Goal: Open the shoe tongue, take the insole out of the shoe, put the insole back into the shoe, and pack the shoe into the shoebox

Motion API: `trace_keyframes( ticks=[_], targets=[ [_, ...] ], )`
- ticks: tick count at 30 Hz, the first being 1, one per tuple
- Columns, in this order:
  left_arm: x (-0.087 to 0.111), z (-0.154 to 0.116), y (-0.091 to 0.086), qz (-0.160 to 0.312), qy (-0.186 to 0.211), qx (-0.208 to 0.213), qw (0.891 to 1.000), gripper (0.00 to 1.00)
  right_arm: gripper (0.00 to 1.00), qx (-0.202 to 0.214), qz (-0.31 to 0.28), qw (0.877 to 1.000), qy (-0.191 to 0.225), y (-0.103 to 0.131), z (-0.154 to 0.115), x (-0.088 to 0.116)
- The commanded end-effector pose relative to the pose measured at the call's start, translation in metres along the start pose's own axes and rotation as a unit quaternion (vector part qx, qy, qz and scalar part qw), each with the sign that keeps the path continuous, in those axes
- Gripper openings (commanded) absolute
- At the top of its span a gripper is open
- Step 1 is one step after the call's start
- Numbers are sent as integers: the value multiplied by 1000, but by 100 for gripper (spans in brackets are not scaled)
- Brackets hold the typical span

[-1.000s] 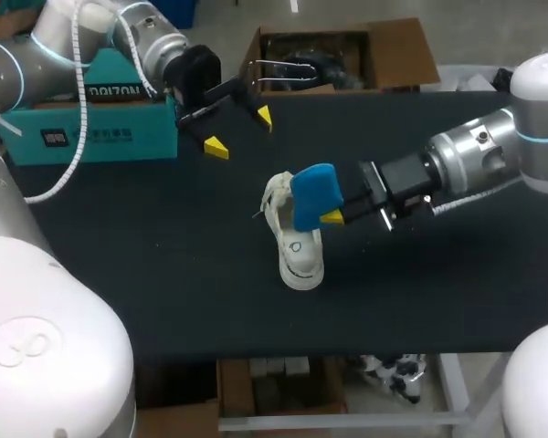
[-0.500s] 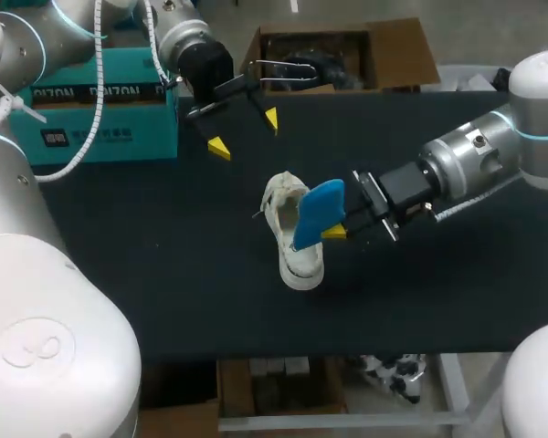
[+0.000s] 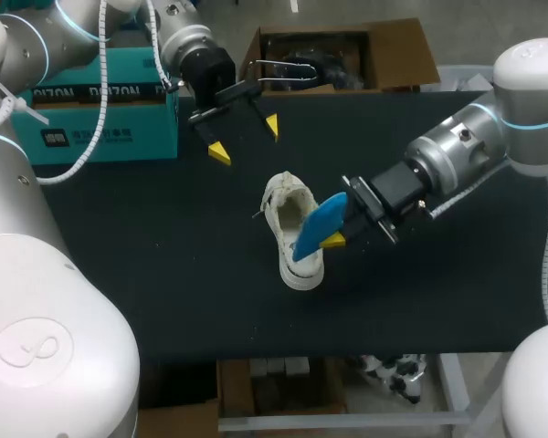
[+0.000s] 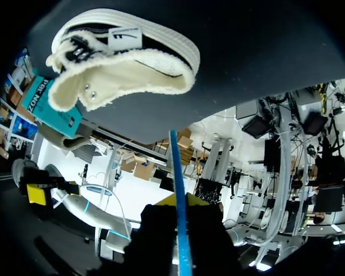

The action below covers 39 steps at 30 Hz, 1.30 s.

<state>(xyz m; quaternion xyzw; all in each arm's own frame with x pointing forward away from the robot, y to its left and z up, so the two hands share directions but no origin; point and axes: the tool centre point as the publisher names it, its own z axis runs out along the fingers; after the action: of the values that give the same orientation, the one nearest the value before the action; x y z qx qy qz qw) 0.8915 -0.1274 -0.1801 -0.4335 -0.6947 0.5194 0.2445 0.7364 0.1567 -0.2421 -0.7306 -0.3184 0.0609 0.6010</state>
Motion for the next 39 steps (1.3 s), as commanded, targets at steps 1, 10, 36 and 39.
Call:
trace_keyframes(
  ticks=[1, 10, 36, 39],
  targets=[
    [-4, -2, 3, 0, 4, 3, 1000, 100, 0, 6, -9, 1000, -3, 1, -2, 0],
    [-4, -2, 3, 0, 4, 3, 1000, 100, 0, 6, -9, 1000, -3, 1, -2, 0],
    [24, 38, -12, 40, -156, 13, 987, 100, 0, -25, -14, 997, 75, 12, 2, 2],
    [31, 48, -13, 33, -182, -3, 983, 100, 0, -35, -11, 994, 98, 12, 0, 2]
  ],
)
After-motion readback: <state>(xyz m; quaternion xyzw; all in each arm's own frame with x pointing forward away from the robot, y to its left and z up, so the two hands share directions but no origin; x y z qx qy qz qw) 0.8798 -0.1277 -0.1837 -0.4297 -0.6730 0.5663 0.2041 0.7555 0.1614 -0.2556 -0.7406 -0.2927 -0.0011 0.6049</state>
